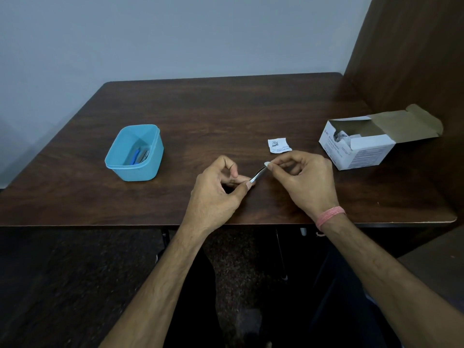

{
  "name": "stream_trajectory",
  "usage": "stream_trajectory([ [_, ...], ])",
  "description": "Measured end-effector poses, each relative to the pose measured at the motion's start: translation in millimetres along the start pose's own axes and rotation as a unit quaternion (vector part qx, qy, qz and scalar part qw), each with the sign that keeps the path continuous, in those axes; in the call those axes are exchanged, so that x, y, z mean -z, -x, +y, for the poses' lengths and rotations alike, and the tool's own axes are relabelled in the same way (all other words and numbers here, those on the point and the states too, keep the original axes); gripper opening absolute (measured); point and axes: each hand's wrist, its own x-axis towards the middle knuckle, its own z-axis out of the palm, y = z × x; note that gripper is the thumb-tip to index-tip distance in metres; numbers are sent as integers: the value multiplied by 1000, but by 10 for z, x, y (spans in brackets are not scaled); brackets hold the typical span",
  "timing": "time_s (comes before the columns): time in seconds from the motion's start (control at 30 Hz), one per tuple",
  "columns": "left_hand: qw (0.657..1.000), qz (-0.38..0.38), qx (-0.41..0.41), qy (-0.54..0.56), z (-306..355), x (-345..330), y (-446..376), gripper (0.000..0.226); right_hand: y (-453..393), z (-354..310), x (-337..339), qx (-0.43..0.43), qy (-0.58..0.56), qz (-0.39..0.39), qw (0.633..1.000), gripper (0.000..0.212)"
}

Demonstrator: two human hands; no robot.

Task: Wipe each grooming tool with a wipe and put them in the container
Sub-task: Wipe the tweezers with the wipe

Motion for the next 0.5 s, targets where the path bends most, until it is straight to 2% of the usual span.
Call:
stream_trajectory([
  [0.27,1000,3,-3,-7,-1,1,1,36,36,-15,-1,30,2,-25,999,9],
  [0.5,1000,-2,-10,-4,-10,10,1,36,86,-53,-5,77,-11,-120,990,5],
])
